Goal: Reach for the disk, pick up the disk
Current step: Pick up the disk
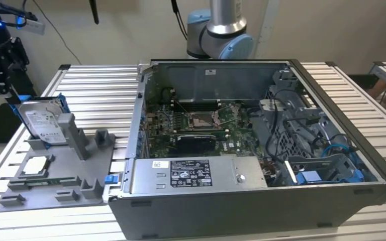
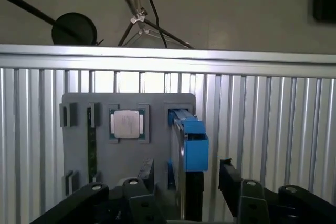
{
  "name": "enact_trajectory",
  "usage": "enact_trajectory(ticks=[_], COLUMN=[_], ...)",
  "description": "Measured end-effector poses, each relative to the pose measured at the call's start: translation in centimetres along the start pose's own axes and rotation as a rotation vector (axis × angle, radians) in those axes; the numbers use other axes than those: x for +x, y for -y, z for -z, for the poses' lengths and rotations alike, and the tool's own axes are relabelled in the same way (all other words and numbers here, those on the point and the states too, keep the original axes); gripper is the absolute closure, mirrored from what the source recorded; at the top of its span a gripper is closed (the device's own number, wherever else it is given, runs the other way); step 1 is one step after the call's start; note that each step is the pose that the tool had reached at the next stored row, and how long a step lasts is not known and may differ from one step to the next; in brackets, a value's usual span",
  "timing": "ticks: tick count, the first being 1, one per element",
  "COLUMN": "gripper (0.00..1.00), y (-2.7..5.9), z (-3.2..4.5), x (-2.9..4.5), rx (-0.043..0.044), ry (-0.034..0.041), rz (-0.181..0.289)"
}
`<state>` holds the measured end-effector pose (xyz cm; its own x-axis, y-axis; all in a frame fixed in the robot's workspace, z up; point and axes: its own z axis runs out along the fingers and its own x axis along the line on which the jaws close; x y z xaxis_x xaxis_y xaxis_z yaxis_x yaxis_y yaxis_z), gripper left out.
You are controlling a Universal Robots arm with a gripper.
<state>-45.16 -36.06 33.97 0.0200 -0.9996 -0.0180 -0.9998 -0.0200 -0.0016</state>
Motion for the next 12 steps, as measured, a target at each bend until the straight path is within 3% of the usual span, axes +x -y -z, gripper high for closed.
enact_trajectory(ticks=[4,12], gripper=[0.0,0.0], y=[-0.01,-0.07], z=[-0.68,-2.15], x=[-0.1,-0.37], rx=[0.0055,0.0081], ry=[0.0007,0.0019], rz=[0.02,0.027])
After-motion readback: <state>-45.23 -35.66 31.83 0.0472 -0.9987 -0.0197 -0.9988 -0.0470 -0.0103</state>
